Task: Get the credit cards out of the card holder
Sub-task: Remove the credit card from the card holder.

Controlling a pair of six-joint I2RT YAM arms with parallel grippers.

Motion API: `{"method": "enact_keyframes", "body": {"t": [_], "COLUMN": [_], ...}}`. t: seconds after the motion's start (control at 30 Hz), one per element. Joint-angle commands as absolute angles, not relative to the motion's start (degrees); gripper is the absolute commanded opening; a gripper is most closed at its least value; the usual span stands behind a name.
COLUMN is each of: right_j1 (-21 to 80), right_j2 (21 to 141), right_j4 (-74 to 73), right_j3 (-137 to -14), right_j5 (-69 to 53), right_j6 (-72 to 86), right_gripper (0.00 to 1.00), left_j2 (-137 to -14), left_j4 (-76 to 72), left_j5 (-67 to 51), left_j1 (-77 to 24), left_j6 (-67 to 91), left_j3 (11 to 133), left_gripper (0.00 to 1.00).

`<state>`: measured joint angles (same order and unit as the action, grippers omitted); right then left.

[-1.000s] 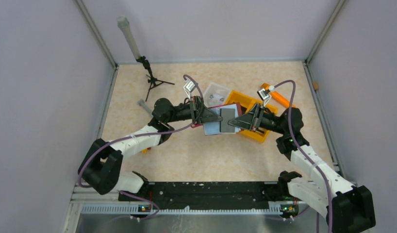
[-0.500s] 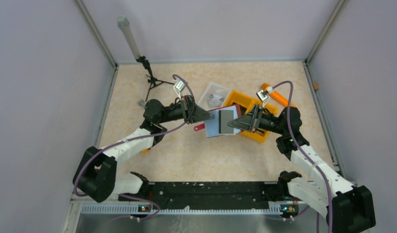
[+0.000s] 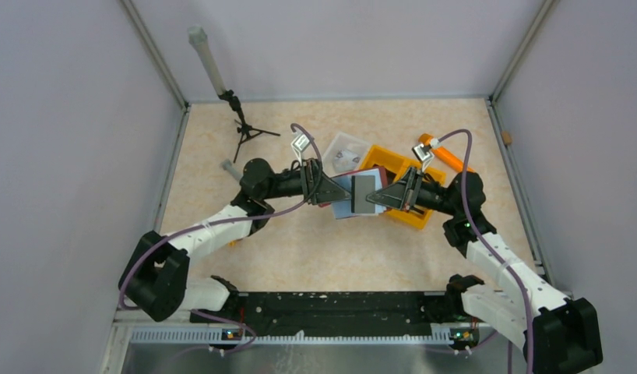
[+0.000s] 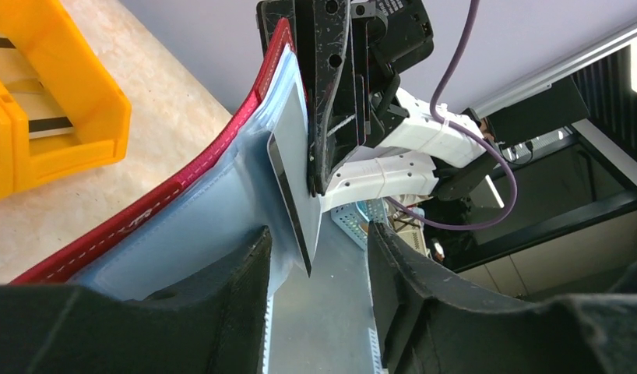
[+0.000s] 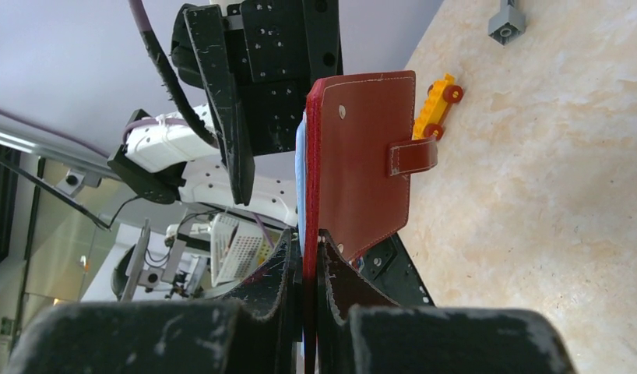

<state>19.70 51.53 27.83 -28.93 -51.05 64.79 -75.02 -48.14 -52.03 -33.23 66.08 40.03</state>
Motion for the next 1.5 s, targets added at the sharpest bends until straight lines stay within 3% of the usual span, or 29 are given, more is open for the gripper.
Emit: {"method": "enact_keyframes", "body": {"t": [0.0,0.3,0.43,0.5,0.57,0.63,1.17,1.47], "right_j1": [19.61,19.65,19.62,19.68,19.66,19.63,19.42,19.02], "right_j2": [51.38,51.26,51.20,51.16,51.16,51.19,48.88,49.03], "right_j4": [31.04,31.03,30.97,31.00,30.87,30.89,25.00,25.63], "right_j3": [-30.42,-30.29,-30.11,-30.13,-30.16,-30.16,-31.55,-32.06], "right_j5": [-51.42,-51.57,-51.59,-51.59,-51.59,-51.59,-50.36,-50.64], "right_j6": [64.80,64.74,64.61,64.58,64.58,64.52,61.87,62.26], "right_gripper": [0.00,0.00,0.00,0.00,0.00,0.00,0.08,0.07], "left_j2": [-76.16,-77.78,-78.26,-78.39,-78.63,-78.80,-72.61,-71.58], "left_j4": [-48.59,-49.99,-50.37,-50.54,-50.59,-50.46,-47.93,-48.40], "left_j5": [-51.72,-51.24,-51.16,-51.03,-50.88,-50.81,-50.79,-51.51], "left_j1": [-34.85,-35.98,-36.08,-36.05,-36.07,-36.10,-32.43,-31.19], "left_j6": [64.34,64.93,65.10,65.08,65.04,65.08,63.54,63.76], "left_j3": [43.77,44.71,44.78,44.74,44.74,44.83,40.17,38.72], "left_gripper": [0.49,0.21,0.30,0.30,0.20,0.00,0.00,0.00]}}
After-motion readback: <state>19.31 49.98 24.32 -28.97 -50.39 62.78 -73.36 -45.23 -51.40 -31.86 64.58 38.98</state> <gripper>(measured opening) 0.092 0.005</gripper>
